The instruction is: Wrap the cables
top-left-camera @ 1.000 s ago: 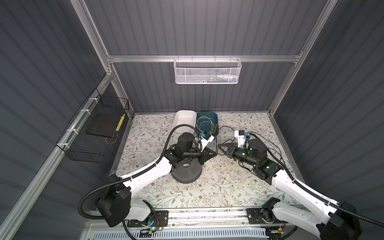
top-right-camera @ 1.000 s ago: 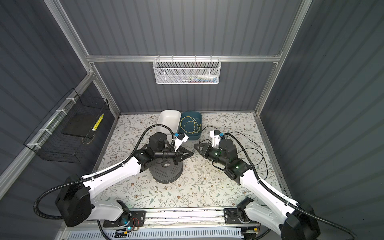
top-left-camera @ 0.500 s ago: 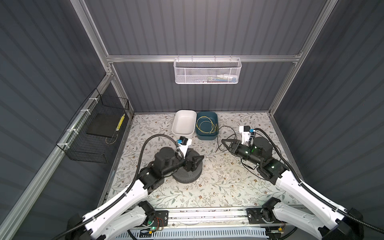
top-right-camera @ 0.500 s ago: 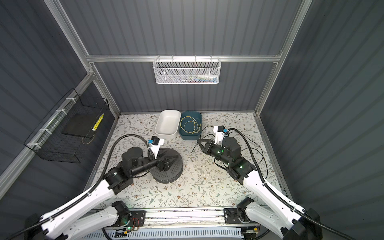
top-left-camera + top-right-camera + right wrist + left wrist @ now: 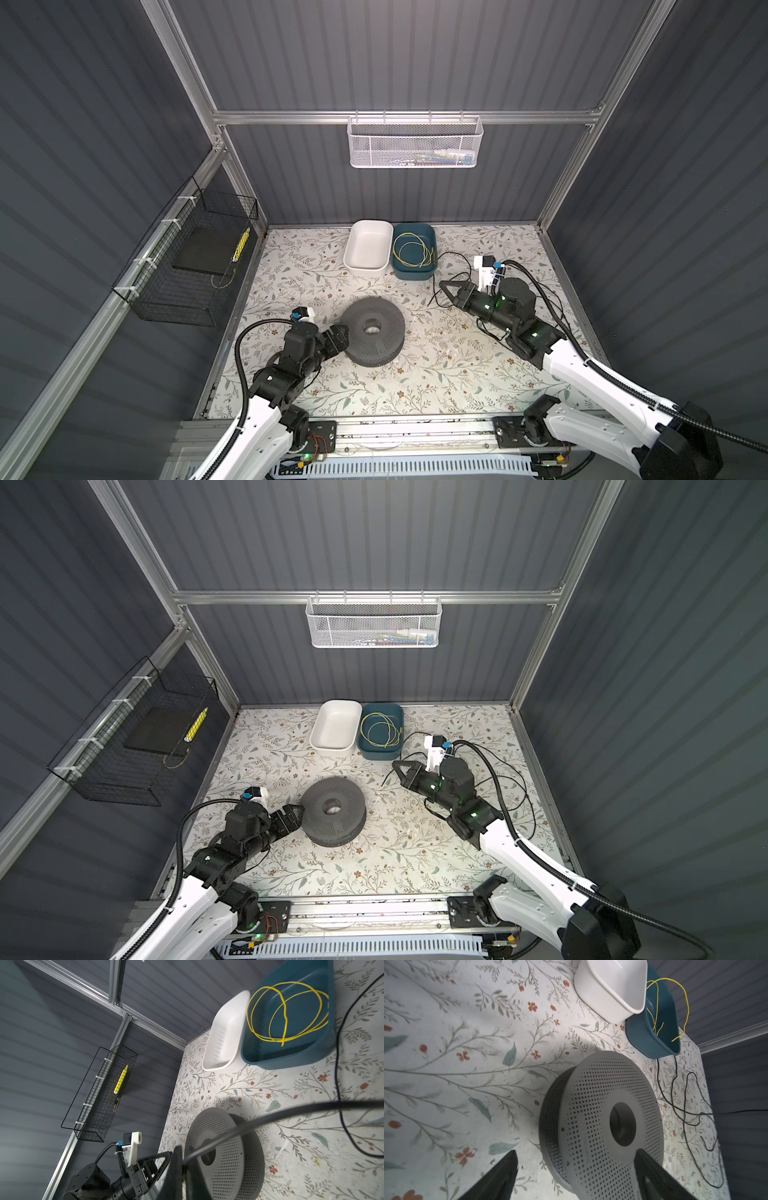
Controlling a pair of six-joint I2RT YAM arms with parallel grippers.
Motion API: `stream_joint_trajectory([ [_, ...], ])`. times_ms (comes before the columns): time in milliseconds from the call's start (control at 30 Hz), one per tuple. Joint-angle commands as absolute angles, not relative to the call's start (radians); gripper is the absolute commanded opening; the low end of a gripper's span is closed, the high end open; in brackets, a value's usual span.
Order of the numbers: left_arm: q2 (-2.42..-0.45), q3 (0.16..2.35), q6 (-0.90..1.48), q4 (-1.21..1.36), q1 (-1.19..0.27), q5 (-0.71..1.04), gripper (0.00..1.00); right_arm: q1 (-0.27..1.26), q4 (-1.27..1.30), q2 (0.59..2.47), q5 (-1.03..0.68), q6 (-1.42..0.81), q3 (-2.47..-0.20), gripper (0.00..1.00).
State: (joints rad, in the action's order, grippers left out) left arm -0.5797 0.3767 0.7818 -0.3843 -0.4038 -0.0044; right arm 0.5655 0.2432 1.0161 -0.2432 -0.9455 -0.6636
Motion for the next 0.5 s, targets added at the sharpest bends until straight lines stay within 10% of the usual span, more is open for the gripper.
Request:
stream_joint_trajectory([
  [0, -0.573, 0.335, 0.861, -0.362, -0.387, 0.186, 0.89, 0.572, 0.284, 1.015, -0.259, -0.937, -0.656, 0.0],
  [467, -0.757, 0.117, 1.11, 0.292, -0.373, 0.367, 0.62, 0.571, 0.279, 0.977, -0.273, -0.943, -0.642, 0.0],
])
